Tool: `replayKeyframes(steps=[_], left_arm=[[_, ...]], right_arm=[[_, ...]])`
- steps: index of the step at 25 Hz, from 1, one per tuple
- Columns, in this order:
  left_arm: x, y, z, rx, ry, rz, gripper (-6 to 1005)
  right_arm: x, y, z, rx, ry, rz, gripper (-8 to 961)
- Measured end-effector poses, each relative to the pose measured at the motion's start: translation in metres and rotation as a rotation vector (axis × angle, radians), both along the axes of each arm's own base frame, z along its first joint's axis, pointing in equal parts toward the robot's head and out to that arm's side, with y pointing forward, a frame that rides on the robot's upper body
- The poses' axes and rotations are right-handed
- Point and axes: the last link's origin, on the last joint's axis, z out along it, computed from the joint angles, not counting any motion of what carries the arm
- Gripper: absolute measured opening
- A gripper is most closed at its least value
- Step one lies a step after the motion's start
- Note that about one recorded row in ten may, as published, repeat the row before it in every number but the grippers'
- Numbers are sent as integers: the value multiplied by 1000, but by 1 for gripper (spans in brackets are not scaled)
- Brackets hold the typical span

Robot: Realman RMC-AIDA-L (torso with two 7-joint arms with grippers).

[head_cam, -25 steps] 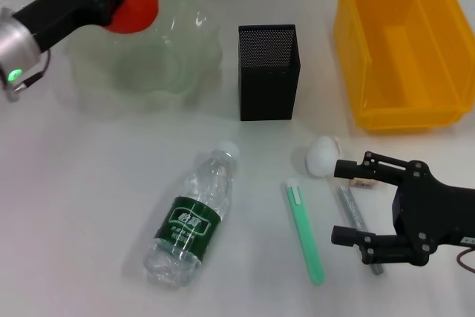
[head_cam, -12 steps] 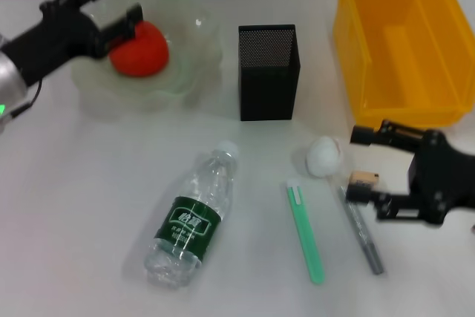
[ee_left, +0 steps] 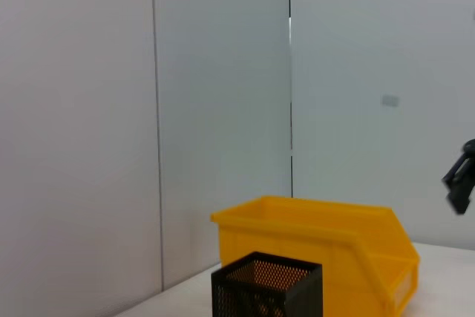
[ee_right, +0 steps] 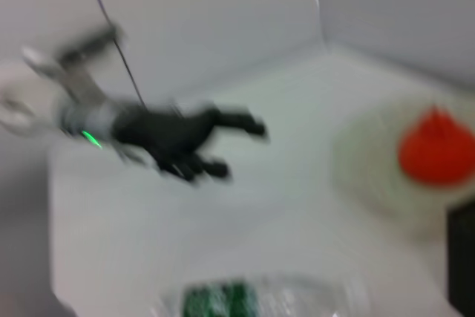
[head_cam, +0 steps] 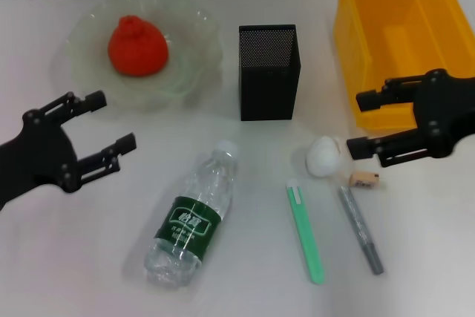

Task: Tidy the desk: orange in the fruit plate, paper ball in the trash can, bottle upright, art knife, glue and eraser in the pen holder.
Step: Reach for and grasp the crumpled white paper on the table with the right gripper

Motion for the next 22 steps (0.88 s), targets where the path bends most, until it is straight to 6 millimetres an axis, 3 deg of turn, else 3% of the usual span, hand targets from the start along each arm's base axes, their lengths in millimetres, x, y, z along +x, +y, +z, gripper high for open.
replayKeyframes(steps=[3,8,13,22], left_arm=[[-7,-5,0,9,-3,34,784],[-10,-5,-2,18,2,60,783],[-11,-4,-3,21,10,64,784],[-10,-3,-7,12,7,64,784]], right_arm=[[-32,11,-9,14,-256,-70,838],[-49,22,-28,19,-464,-98,838],[-51,25,-50,31,-601,-48,826],[-46,41,-78,37,-612,-62,792]])
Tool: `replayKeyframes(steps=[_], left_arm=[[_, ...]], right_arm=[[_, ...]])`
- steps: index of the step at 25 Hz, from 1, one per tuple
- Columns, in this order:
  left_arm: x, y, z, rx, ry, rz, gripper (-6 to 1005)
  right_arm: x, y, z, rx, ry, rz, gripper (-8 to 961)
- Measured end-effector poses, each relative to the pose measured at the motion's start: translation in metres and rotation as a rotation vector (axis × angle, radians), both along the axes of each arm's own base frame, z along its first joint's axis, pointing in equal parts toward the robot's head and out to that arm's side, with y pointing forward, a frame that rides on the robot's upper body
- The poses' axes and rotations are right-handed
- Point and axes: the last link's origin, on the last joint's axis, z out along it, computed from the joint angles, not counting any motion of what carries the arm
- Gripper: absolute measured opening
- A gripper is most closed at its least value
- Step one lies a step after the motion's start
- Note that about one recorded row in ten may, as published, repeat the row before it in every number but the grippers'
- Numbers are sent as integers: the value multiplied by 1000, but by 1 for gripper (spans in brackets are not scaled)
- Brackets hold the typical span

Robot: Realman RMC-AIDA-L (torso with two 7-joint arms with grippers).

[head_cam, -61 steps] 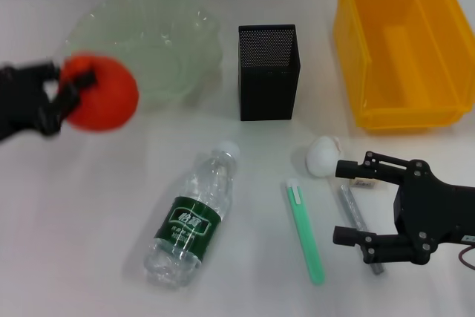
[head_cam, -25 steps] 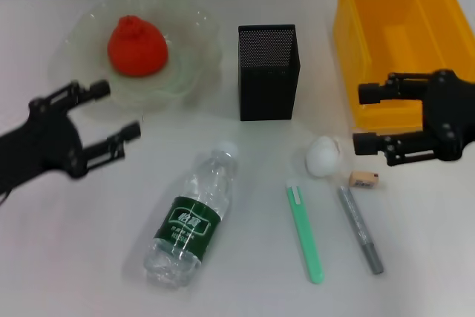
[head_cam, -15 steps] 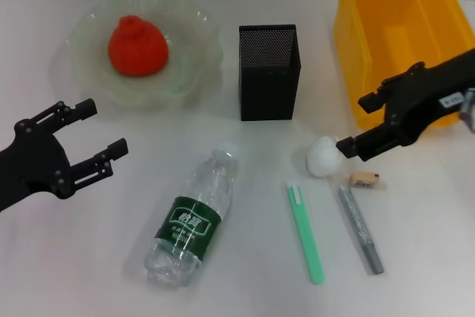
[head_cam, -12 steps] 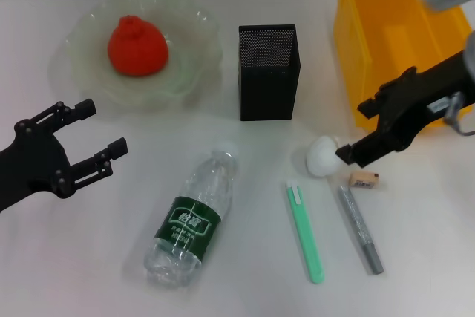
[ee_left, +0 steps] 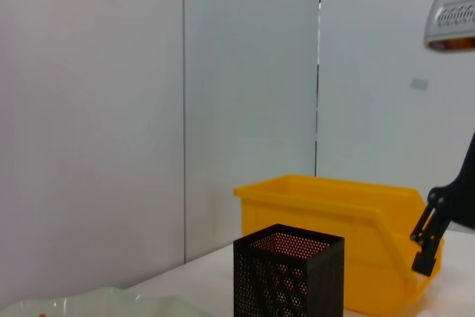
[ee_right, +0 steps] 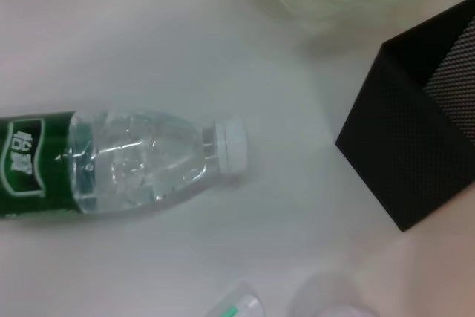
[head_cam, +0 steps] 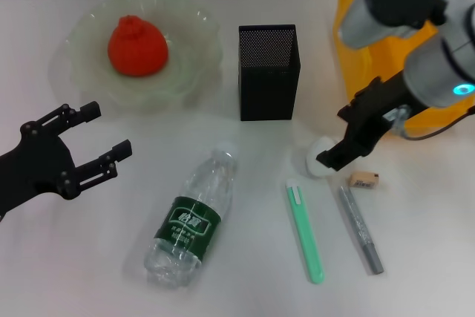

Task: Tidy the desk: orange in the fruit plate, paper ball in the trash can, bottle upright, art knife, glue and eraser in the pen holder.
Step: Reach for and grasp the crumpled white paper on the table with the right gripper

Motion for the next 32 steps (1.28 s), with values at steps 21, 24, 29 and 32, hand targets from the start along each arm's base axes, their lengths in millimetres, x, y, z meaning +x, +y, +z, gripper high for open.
replayKeyframes(steps=[21,24,29,32], left_arm=[[-2,-1,-1,2,12,4,786],[-3,0,-1,5,18,11,786],[-3,0,-3,-3,27,11,786],[-3,1,-4,-4,28,10,787]], right_arm=[[19,25,-45,-6,-44,-89,711],[21,27,-48,-8,-50,-93,699],[24,29,-54,-25,-72,-110,680],[23,29,-54,-26,-73,-107,632]])
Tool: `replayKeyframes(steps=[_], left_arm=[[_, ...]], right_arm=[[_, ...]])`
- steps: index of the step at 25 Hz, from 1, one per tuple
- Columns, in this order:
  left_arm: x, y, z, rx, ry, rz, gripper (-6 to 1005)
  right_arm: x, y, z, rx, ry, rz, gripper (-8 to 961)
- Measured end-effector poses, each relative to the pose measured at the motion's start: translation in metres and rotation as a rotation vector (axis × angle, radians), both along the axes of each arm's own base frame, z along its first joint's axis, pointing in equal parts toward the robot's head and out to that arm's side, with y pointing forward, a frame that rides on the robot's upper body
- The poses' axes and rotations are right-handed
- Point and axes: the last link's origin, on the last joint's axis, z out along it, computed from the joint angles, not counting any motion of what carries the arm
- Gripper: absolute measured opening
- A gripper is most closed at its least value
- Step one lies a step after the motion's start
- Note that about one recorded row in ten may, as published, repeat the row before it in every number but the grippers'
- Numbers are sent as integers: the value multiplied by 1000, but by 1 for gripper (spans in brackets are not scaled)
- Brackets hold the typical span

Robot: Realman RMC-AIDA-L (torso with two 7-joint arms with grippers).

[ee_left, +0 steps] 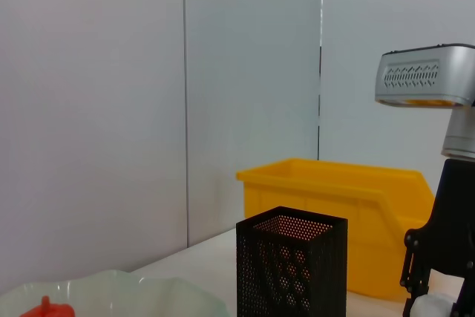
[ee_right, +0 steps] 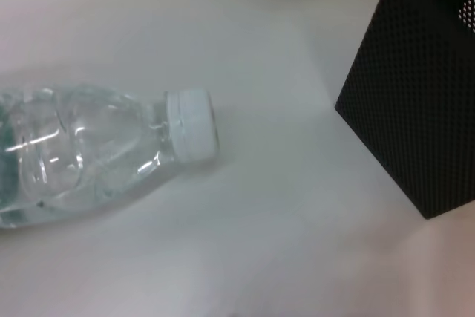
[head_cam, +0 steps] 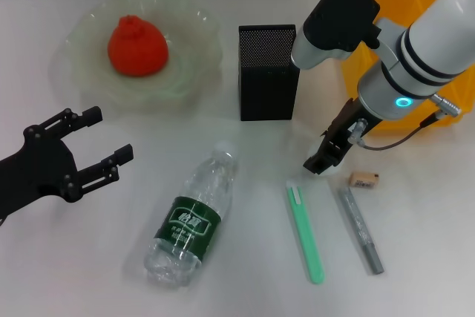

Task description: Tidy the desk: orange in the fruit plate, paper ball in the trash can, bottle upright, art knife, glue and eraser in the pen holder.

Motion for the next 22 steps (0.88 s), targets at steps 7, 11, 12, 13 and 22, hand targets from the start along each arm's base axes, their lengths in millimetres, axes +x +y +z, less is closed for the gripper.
replayKeyframes(steps=[7,11,12,13,22], left_arm=[[0,-1,0,-1,2,1,787],[-1,-1,0,-2,2,2,787],[-1,-1,0,-1,3,2,788],[-1,-1,0,-1,4,2,788],[-1,0,0,0,4,1,788]], right_arm=[[-9,0,8,16,21,-2,467],[-31,-3,26,35,71,30,459],[-36,-5,30,43,79,39,457],[-43,-6,36,55,89,51,455],[-60,-8,117,300,186,72,452]])
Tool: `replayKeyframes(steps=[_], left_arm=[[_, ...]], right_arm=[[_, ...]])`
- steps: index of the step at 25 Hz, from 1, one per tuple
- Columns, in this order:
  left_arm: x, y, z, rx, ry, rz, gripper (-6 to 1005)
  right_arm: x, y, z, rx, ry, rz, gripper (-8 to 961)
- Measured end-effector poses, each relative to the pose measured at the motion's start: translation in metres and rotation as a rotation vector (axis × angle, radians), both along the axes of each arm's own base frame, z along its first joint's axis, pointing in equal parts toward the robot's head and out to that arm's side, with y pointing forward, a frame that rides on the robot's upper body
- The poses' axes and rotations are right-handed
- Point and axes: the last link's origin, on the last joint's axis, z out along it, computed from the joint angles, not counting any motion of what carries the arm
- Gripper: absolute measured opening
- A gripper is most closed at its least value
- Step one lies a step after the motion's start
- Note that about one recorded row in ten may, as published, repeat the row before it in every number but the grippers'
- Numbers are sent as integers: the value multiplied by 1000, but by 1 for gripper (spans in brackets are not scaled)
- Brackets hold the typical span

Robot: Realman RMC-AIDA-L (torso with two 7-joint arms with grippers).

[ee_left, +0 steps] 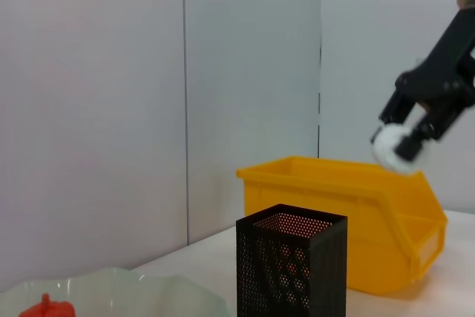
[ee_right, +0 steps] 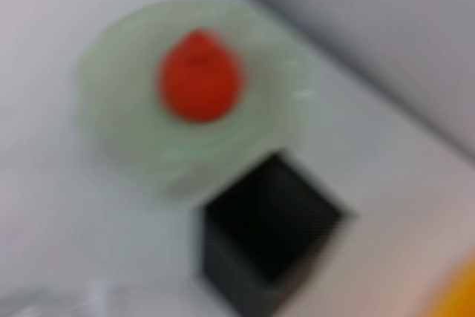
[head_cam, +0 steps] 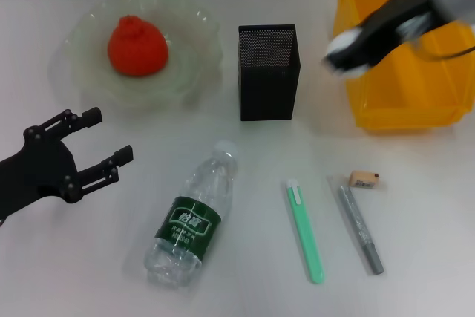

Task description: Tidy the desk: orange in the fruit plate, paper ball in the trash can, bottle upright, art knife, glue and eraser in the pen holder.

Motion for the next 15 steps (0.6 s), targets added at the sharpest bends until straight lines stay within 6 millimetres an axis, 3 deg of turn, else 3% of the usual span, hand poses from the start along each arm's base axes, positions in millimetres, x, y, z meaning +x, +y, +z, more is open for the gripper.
replayKeyframes(steps=[2,4,7,11,12,15], left_arm=[[0,-1,0,0,0,2,788],[0,-1,0,0,0,2,789],[-1,-1,0,0,0,5,789],[-1,-2,0,0,-1,4,789],[-1,-2,0,-3,-7,6,789],[0,-2,0,-22,-23,18,789]], right_arm=[[19,7,32,113,37,-47,452],[25,9,39,139,49,-59,452],[55,18,60,254,97,-107,453],[74,27,57,293,113,-130,489],[85,33,51,298,127,-154,498],[97,40,40,296,141,-178,525]])
